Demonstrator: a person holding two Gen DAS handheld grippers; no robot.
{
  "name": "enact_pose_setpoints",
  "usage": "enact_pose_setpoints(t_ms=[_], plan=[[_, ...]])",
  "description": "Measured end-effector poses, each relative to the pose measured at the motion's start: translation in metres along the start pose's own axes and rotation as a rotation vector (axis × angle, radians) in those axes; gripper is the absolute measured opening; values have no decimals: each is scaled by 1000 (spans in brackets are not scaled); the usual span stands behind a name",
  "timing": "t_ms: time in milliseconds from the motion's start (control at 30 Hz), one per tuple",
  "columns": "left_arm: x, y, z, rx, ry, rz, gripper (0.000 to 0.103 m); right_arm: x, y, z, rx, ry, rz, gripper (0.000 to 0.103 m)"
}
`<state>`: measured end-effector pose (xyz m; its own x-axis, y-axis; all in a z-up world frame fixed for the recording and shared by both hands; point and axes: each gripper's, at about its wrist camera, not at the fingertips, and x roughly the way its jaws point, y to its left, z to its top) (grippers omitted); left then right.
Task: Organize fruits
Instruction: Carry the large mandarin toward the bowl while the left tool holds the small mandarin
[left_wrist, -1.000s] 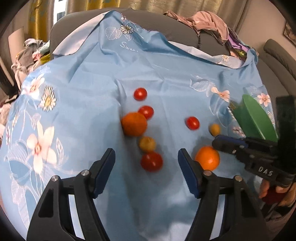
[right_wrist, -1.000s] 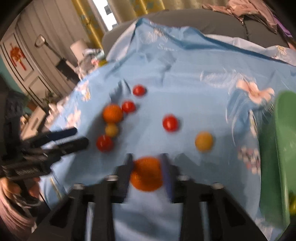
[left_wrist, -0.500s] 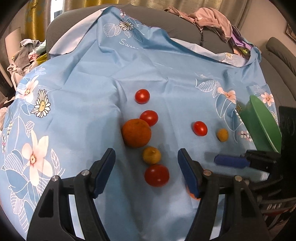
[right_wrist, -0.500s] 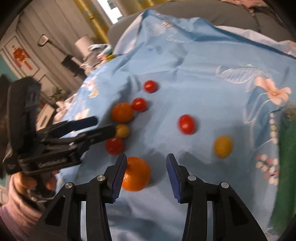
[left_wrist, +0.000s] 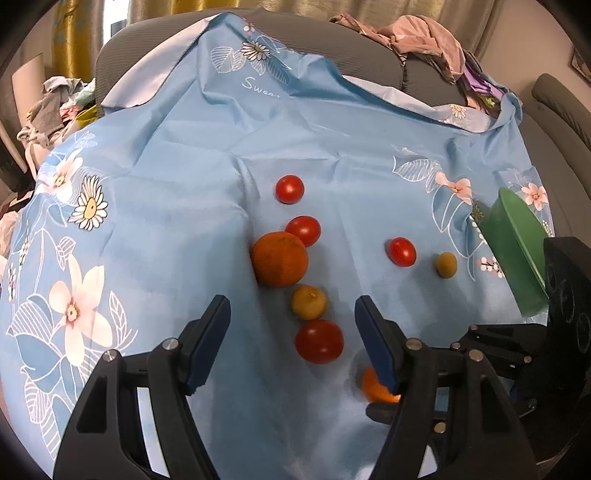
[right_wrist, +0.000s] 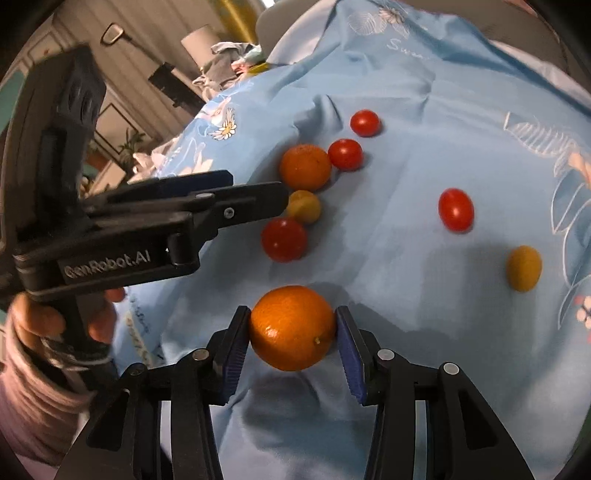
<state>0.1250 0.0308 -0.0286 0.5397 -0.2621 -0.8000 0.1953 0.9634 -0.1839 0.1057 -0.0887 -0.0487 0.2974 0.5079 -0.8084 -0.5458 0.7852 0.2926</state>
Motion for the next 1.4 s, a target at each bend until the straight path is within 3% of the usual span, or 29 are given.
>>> enact_pose_setpoints(t_ms=[267,600,733,867,1067,1133,1400], plan=[[13,-16,20,52,-9,-9,66,-4,-37,23,63,-66,-124,46],[51,-26,35,171,29,156,60,-3,-55,32,116,-103,-88,46],[53,-26,31,229,32,208,48,-4,-60,32,121,-115,-98,46],[46,-21,30,212,42,165,44,-9,-66,28,146,-129,-98,46],[19,-25,20,152,23,-14,43,-15,-72,24,170,-135,-106,46],[15,-23,21,140,-7,0,43,-16,-73,23,172,-135,-108,46],[43,-17,37,163,38,146,42,-16,-74,23,174,-133,-102,46]])
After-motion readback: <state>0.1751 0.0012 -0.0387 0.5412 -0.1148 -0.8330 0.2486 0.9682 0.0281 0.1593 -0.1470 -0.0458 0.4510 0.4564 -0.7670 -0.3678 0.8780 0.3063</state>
